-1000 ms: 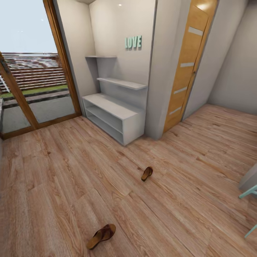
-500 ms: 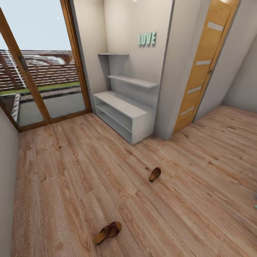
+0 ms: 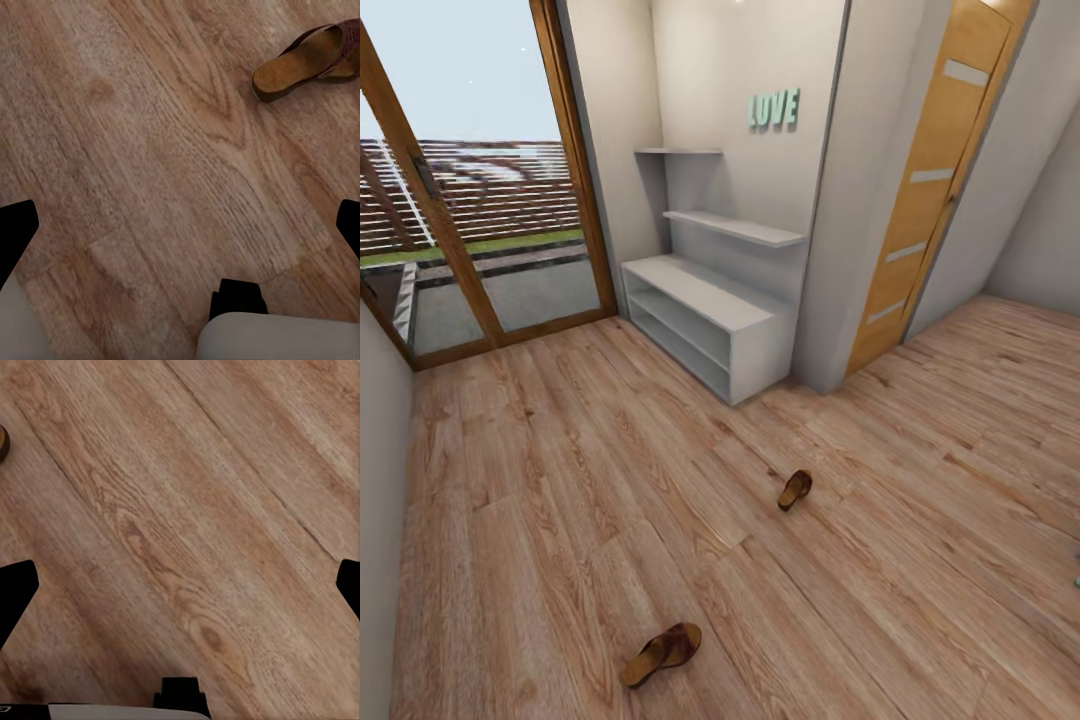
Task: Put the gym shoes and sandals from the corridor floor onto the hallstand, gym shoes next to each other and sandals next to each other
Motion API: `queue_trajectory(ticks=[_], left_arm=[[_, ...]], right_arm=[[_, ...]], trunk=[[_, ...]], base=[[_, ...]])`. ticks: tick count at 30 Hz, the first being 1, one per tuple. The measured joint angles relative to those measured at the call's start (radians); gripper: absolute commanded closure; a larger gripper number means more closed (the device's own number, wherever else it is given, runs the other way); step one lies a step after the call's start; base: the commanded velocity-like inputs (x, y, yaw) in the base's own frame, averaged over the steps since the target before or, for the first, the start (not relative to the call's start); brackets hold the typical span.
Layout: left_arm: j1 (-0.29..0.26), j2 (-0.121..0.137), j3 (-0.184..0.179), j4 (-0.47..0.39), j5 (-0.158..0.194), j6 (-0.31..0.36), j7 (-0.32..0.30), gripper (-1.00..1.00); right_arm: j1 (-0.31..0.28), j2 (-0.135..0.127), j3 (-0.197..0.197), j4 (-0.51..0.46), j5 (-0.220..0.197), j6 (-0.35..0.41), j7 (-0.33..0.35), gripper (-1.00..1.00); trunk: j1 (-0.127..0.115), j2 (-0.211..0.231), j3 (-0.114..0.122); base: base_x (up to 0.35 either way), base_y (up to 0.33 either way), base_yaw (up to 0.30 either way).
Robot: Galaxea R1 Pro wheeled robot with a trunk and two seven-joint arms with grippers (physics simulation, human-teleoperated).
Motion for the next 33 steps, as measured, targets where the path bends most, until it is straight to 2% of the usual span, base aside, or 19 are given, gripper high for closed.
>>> queue_trajectory(ticks=[10,27,33], left_arm=[[0.000,0.000,0.002,-0.001,0.000,0.000,0.000,-1.00],[-0.004,-0.001,-0.009,-0.006,-0.005,0.000,0.000,-1.00],[-0.054,0.003,-0.015,-0.042,-0.009,0.011,-0.001,-1.00]], right_arm=[[0.000,0.001,0.000,-0.001,-0.001,-0.001,-0.003,-1.00],[0.000,0.000,0.000,-0.006,-0.002,-0.002,-0.005,-1.00],[0.000,-0.009,-0.001,-0.104,-0.001,0.001,-0.005,-1.00]], trunk=[[0.000,0.000,0.000],[0.000,0.000,0.000],[0.000,0.000,0.000]], base=[[0.108,0.089,0.000],[0.008,0.007,0.000],[0.000,0.000,0.000]])
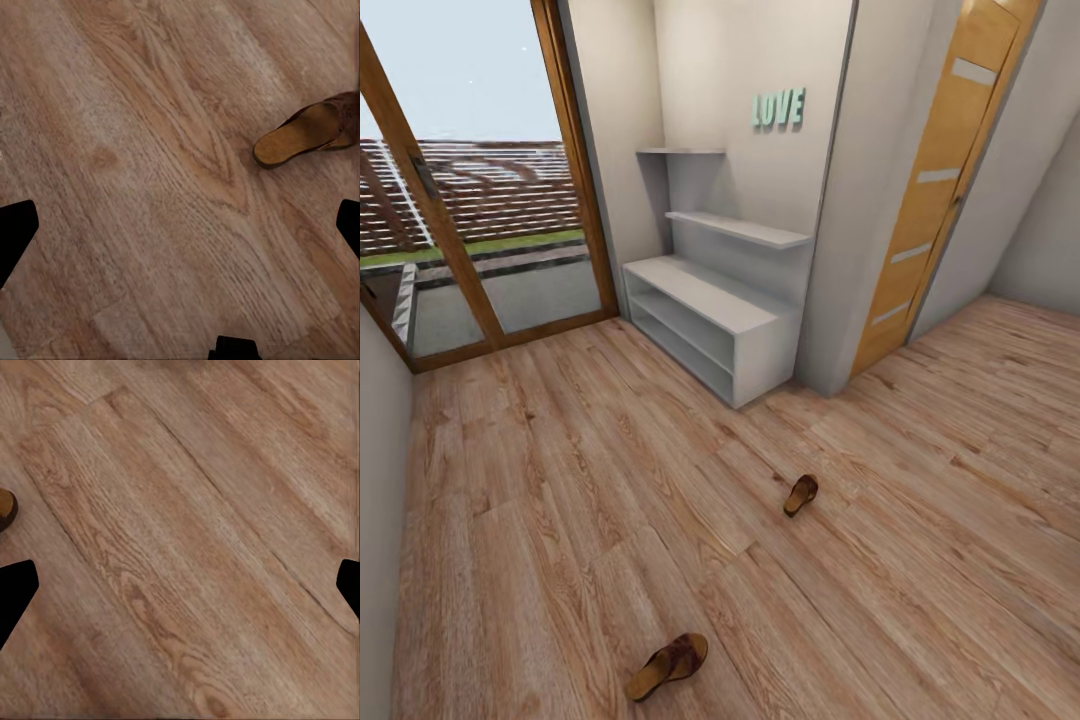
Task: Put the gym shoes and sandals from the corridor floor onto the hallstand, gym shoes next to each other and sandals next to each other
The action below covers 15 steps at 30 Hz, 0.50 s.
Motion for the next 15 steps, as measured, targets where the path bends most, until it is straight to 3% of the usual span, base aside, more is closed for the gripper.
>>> queue_trajectory(ticks=[9,15], left_arm=[[-0.119,0.006,-0.004,-0.023,-0.006,0.019,-0.015,-1.00],[-0.192,0.005,-0.014,-0.025,-0.020,0.067,-0.052,-1.00]], right_arm=[[-0.022,-0.010,-0.001,-0.186,0.001,0.022,0.000,-1.00],[-0.054,-0.011,-0.001,-0.270,0.001,0.079,0.000,-1.00]], trunk=[[0.000,0.000,0.000],[0.000,0.000,0.000]], base=[[0.000,0.000,0.000],[0.000,0.000,0.000]])
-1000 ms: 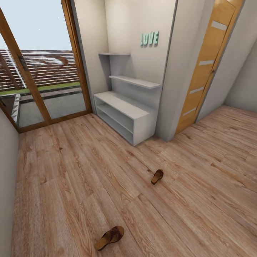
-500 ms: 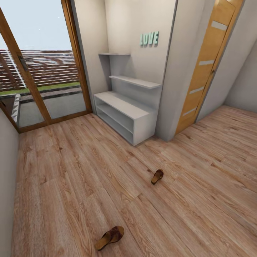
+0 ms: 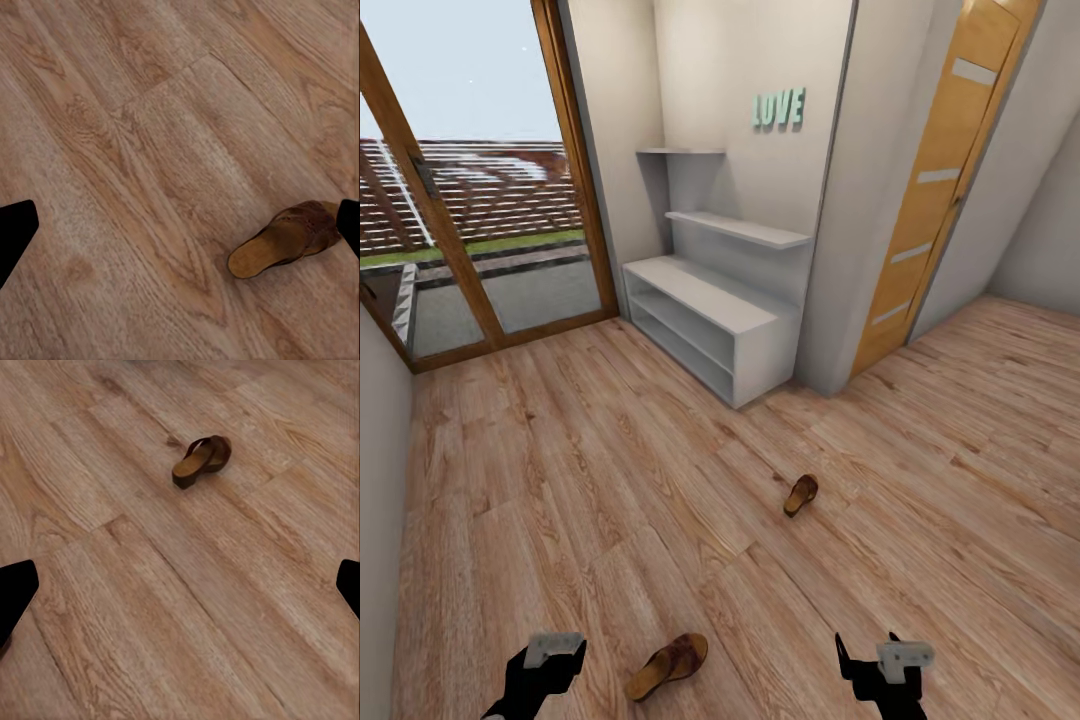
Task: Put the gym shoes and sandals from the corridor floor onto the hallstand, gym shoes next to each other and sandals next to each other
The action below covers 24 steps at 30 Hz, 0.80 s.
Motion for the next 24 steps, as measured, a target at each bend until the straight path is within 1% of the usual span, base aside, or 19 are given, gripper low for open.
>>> queue_trajectory(ticks=[5,10,12,13,19,22,24], left_arm=[[-0.051,-0.006,-0.010,-0.003,-0.025,0.074,-0.050,-1.00],[-0.076,-0.009,-0.023,-0.004,-0.059,0.139,-0.087,-1.00],[-0.081,-0.010,-0.029,-0.006,-0.075,0.155,-0.095,-1.00],[-0.081,-0.010,-0.029,-0.006,-0.075,0.155,-0.095,-1.00],[-0.103,-0.007,-0.041,-0.008,-0.123,0.178,-0.115,-1.00],[-0.121,-0.003,-0.047,-0.006,-0.157,0.184,-0.145,-1.00],[-0.131,0.001,-0.053,-0.002,-0.185,0.188,-0.178,-1.00]], right_arm=[[-0.051,0.000,0.000,-0.049,0.000,0.095,-0.001,-1.00],[-0.094,-0.001,0.000,-0.068,-0.001,0.166,0.001,-1.00],[-0.102,-0.002,0.000,-0.072,-0.002,0.180,0.004,-1.00],[-0.102,-0.002,0.000,-0.072,-0.002,0.181,0.004,-1.00],[-0.113,-0.003,0.000,-0.076,-0.003,0.200,0.008,-1.00],[-0.115,-0.003,0.002,-0.074,-0.003,0.204,0.009,-1.00],[-0.116,-0.003,0.004,-0.073,-0.002,0.205,0.009,-1.00]], trunk=[[0.000,0.000,0.000],[0.000,0.000,0.000],[0.000,0.000,0.000],[0.000,0.000,0.000],[0.000,0.000,0.000],[0.000,0.000,0.000],[0.000,0.000,0.000]], base=[[0.000,0.000,0.000],[0.000,0.000,0.000],[0.000,0.000,0.000],[0.000,0.000,0.000],[0.000,0.000,0.000],[0.000,0.000,0.000],[0.000,0.000,0.000]])
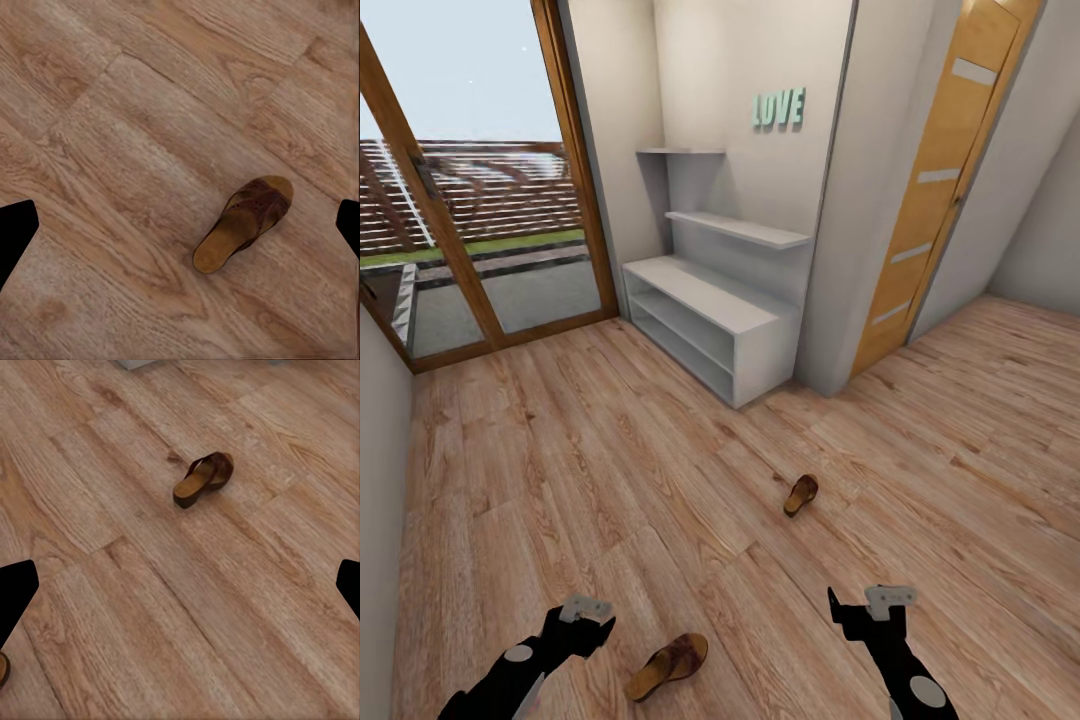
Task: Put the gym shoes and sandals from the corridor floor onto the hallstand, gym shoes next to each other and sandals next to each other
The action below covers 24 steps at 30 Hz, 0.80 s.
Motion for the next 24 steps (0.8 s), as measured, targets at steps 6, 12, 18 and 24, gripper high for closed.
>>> queue_trajectory(ticks=[6,12,18,24], left_arm=[[-0.017,0.008,-0.010,0.007,-0.090,0.019,-0.127,-1.00],[-0.020,0.005,-0.017,-0.003,-0.167,0.020,-0.203,-1.00],[-0.016,0.002,-0.020,-0.006,-0.221,0.015,-0.213,-1.00],[-0.010,0.005,-0.019,-0.007,-0.244,0.013,-0.215,-1.00]], right_arm=[[-0.001,0.001,0.002,0.001,0.001,0.002,0.000,-1.00],[-0.001,0.001,0.000,0.002,0.001,0.004,0.000,-1.00],[-0.002,0.002,0.000,0.003,0.000,0.006,-0.001,-1.00],[-0.002,0.004,0.001,-0.003,-0.001,0.007,-0.003,-1.00]], trunk=[[0.000,0.000,0.000],[0.000,0.000,0.000],[0.000,0.000,-0.002],[0.000,0.000,-0.007]], base=[[0.000,0.000,0.000],[0.000,0.000,0.000],[0.000,0.000,-0.048],[0.013,0.000,-0.070]])
